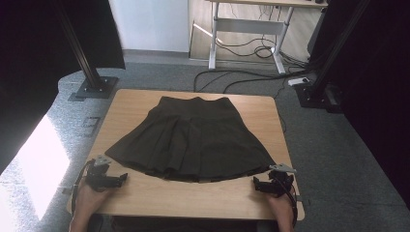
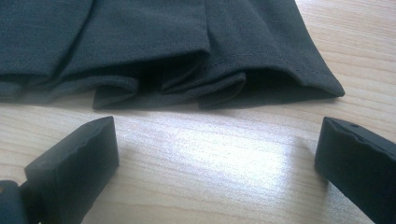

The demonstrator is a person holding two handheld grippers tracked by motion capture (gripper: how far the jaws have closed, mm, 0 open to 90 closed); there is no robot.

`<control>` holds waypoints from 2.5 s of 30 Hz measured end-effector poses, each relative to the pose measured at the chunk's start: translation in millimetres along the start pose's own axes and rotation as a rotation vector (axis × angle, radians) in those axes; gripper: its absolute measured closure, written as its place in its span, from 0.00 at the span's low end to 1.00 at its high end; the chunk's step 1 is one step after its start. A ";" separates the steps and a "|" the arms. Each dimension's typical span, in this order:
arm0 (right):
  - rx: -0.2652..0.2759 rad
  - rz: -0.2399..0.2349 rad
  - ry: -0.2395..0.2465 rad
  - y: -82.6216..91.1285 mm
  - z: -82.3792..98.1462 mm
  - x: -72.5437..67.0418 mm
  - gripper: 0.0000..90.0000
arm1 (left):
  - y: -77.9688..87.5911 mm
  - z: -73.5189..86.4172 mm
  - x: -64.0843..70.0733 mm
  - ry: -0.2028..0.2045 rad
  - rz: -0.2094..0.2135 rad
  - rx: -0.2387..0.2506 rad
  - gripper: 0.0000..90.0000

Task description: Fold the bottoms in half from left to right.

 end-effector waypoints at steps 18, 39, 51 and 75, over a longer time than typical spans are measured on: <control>0.000 -0.003 0.002 -0.1 -0.1 -0.3 0.00 | 1.1 1.1 0.8 -0.002 0.005 0.003 0.00; 0.031 -0.099 0.061 23.9 -34.7 -43.4 0.06 | 15.6 -61.7 -32.6 -0.044 0.029 0.074 0.07; -0.014 -0.184 0.126 -20.0 -65.3 -114.1 0.09 | -60.0 -106.2 -49.7 -0.079 0.024 -0.003 0.10; -0.089 -0.074 0.154 -42.7 -48.7 -70.9 0.11 | -30.8 -46.0 26.7 -0.080 0.075 -0.001 0.21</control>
Point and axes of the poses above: each handheld gripper's, and its own axes: y roughly backward along the jaws, z roughly out of its underside, x roughly to its right, the point moved 7 cm from there along -y, roughly forward along the jaws, and after that the axes turned 4 degrees about -y, right-handed, at the moved point
